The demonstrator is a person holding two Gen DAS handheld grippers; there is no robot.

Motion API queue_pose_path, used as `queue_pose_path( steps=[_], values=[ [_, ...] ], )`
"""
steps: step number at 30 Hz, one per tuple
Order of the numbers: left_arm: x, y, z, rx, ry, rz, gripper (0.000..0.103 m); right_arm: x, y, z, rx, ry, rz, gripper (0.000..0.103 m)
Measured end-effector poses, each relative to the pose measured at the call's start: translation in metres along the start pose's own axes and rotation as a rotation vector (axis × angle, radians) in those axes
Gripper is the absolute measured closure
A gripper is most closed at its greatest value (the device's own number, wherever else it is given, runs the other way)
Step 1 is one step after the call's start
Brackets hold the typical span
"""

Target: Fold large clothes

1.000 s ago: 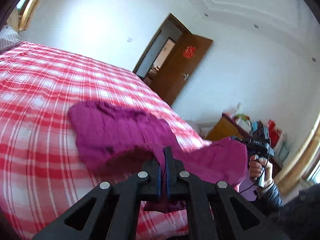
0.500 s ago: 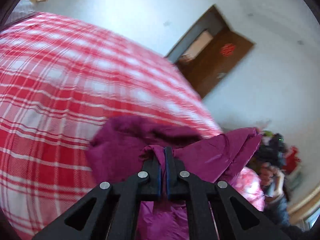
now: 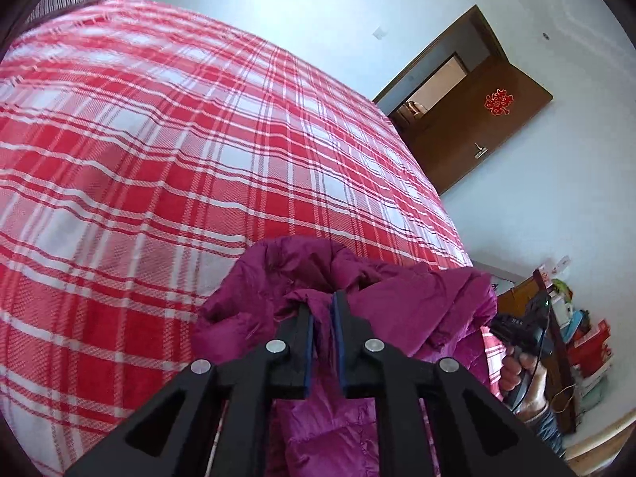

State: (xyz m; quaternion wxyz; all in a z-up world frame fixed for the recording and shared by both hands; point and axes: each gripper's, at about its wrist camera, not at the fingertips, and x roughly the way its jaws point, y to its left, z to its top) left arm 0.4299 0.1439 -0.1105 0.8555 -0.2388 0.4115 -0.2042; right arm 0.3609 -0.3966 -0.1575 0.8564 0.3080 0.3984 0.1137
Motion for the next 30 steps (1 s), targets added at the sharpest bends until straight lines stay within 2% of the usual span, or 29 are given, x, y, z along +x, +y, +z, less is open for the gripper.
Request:
queue_pose_path(
  steps=[2,3,4,6,7,8,10,12,13,15,18,22,25,27,28,30],
  values=[
    [-0.01,0.004,-0.004,0.005,-0.032,0.016,0.085,0.003,-0.001,0.001,-0.004,0.004,-0.001,0.091],
    [-0.015,0.007,-0.004,-0.005,-0.055,0.04,0.067,0.003,-0.002,0.001,-0.002,0.007,-0.002,0.091],
    [-0.026,0.015,-0.003,-0.033,-0.106,0.073,0.04,0.003,-0.003,0.0,0.001,0.008,-0.007,0.091],
    [-0.047,0.027,-0.001,-0.091,-0.203,0.074,0.017,0.005,-0.005,-0.001,0.007,0.015,-0.005,0.091],
    [-0.057,0.033,-0.001,-0.123,-0.253,0.058,0.017,0.005,-0.004,-0.001,0.003,0.018,-0.006,0.091],
    [-0.061,0.035,0.0,-0.14,-0.264,0.049,0.017,0.003,-0.001,-0.001,-0.009,0.017,-0.011,0.086],
    [-0.061,0.027,0.002,-0.122,-0.255,0.062,0.017,-0.003,0.007,-0.002,-0.024,-0.003,-0.008,0.071],
    [-0.056,0.006,0.002,-0.048,-0.253,0.069,0.016,-0.015,0.018,-0.003,-0.03,-0.05,-0.03,0.034],
    [-0.052,-0.007,0.003,-0.002,-0.249,0.075,0.016,-0.024,0.026,-0.004,-0.042,-0.096,-0.053,0.027],
    [-0.041,-0.037,0.002,0.089,-0.244,0.077,0.016,-0.035,0.044,-0.005,-0.085,-0.156,-0.082,0.025],
    [-0.01,-0.074,-0.001,0.194,-0.205,0.083,0.016,-0.034,0.07,-0.007,-0.144,-0.166,-0.082,0.025],
    [0.039,-0.108,-0.013,0.341,-0.164,0.186,0.016,-0.007,0.098,-0.019,-0.245,-0.13,-0.115,0.028],
    [0.067,-0.111,-0.023,0.385,-0.12,0.247,0.016,0.019,0.11,-0.032,-0.316,-0.083,-0.123,0.033],
    [0.081,-0.108,-0.03,0.415,-0.107,0.318,0.016,0.034,0.115,-0.038,-0.368,-0.08,-0.178,0.036],
    [0.087,-0.103,-0.031,0.412,-0.098,0.352,0.016,0.038,0.115,-0.04,-0.377,-0.083,-0.195,0.036],
    [0.097,-0.086,-0.033,0.351,-0.062,0.373,0.016,0.046,0.111,-0.039,-0.387,-0.089,-0.235,0.036]
  ],
)
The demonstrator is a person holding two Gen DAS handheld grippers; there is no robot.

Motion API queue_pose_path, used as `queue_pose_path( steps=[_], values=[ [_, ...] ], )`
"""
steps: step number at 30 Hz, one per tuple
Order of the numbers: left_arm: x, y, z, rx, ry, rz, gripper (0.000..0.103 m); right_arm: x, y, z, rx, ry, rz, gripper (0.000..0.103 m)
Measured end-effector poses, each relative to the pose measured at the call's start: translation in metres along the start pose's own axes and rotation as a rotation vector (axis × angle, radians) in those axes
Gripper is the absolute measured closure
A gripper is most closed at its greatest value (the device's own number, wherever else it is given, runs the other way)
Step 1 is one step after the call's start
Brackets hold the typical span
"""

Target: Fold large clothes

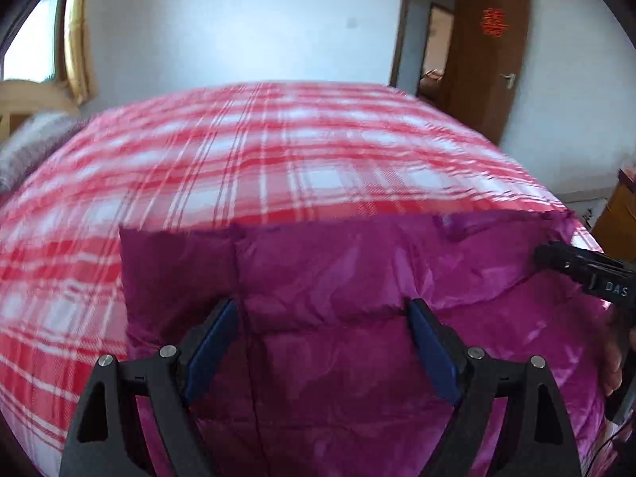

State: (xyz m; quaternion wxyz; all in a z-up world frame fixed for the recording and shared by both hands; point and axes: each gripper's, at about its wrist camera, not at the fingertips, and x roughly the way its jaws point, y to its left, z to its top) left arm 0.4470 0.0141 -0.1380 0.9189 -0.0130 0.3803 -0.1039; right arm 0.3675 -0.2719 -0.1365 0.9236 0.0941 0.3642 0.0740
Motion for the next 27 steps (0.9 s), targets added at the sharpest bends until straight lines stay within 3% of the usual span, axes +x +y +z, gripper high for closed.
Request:
queue_pose_path(
  steps=[4,11,20,27],
  values=[
    [0.012,0.014,-0.011,-0.083,0.019,-0.041,0.016,0.014,-0.011,-0.007,0.027,0.022,0.001,0.038],
    [0.018,0.003,-0.023,-0.053,0.01,0.003,0.013,0.021,-0.007,-0.021,0.002,0.017,-0.011,0.038],
    [0.029,0.007,-0.024,-0.065,0.055,-0.01,0.009,0.032,-0.008,-0.027,0.003,0.042,-0.022,0.037],
    [0.035,0.002,-0.025,-0.046,0.078,0.024,0.006,0.037,-0.004,-0.028,-0.013,0.053,-0.044,0.036]
  ],
)
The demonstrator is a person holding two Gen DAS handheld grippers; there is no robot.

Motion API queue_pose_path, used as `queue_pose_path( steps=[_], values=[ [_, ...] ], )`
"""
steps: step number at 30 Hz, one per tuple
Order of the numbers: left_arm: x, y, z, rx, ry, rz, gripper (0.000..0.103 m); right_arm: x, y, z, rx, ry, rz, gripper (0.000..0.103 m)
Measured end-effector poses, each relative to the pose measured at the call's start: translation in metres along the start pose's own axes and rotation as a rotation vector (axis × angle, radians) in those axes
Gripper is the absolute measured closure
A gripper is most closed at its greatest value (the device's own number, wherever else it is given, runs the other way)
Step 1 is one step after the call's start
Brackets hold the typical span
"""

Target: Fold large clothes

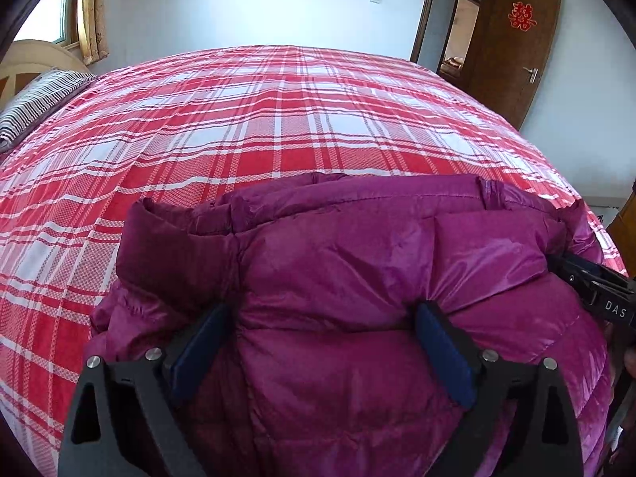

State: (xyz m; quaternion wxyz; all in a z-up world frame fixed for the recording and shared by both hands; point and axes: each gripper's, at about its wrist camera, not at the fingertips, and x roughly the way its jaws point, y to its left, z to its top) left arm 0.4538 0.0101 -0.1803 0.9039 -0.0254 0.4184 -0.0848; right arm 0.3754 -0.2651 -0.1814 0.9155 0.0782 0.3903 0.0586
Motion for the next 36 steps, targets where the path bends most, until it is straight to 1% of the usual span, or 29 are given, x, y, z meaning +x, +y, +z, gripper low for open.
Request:
queue_pose_path(
  steps=[4,16,24,26,27,28,30,31,32,33,35,36],
  values=[
    [0.003,-0.002,0.0,0.008,0.009,0.019,0.005,0.003,0.0,0.001,-0.006,0.008,-0.006,0.035],
    [0.005,-0.002,0.0,0.009,0.011,0.028,0.004,0.008,0.003,0.002,-0.021,0.013,-0.025,0.034],
    [0.004,-0.004,0.004,0.017,0.022,0.047,0.003,0.01,0.012,0.003,-0.058,0.029,-0.082,0.034],
    [-0.005,-0.001,0.009,-0.001,0.031,0.049,0.003,0.003,0.015,0.008,-0.06,0.048,-0.112,0.035],
    [-0.015,0.002,0.011,-0.023,0.014,0.038,0.003,-0.003,0.016,0.011,-0.04,0.052,-0.12,0.036],
    [-0.03,0.007,0.015,-0.059,-0.024,0.004,0.003,-0.015,0.017,0.014,-0.003,0.032,-0.116,0.036],
    [-0.052,0.015,0.021,-0.112,-0.093,-0.038,0.003,-0.04,0.024,0.021,0.061,-0.05,-0.104,0.034],
    [-0.061,0.019,0.027,-0.136,-0.13,-0.044,0.003,-0.05,0.03,0.025,0.078,-0.086,-0.111,0.033],
    [-0.064,0.019,0.03,-0.146,-0.144,-0.037,0.003,-0.054,0.039,0.028,0.082,-0.106,-0.107,0.029],
    [-0.062,0.018,0.033,-0.151,-0.146,-0.025,0.003,-0.053,0.049,0.031,0.07,-0.118,-0.097,0.022],
    [-0.047,0.014,0.035,-0.155,-0.112,-0.004,0.003,-0.039,0.07,0.031,0.024,-0.115,-0.129,0.021],
    [-0.039,0.011,0.034,-0.151,-0.094,0.014,0.003,-0.027,0.077,0.03,0.008,-0.093,-0.141,0.021]
  ],
)
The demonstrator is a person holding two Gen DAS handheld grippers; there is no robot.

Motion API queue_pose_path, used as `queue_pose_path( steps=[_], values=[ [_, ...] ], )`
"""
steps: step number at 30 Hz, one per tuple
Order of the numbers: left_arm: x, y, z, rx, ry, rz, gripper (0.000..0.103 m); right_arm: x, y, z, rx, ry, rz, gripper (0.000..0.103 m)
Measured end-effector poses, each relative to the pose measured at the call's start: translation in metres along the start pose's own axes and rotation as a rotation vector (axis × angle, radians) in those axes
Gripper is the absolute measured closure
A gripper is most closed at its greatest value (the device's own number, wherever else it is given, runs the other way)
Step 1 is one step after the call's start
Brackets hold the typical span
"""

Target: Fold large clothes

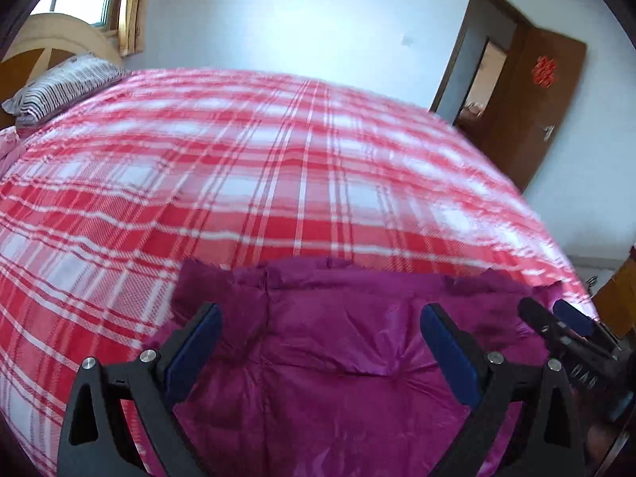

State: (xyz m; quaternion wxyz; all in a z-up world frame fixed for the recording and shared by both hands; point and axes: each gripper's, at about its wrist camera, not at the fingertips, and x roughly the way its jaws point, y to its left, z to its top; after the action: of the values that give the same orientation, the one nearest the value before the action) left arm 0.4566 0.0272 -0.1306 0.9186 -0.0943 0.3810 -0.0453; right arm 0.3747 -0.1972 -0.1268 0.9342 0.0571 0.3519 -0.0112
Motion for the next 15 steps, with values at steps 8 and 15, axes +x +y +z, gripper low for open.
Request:
queue_pose_path(
  steps=[8,15],
  values=[
    [0.039,-0.001,-0.023,0.06,0.063,0.094,0.001,0.046,0.0,-0.024,0.03,0.091,-0.022,0.015],
    [0.045,-0.01,-0.027,0.104,0.068,0.157,0.001,0.053,0.005,-0.026,0.013,0.106,-0.038,0.012]
  ],
)
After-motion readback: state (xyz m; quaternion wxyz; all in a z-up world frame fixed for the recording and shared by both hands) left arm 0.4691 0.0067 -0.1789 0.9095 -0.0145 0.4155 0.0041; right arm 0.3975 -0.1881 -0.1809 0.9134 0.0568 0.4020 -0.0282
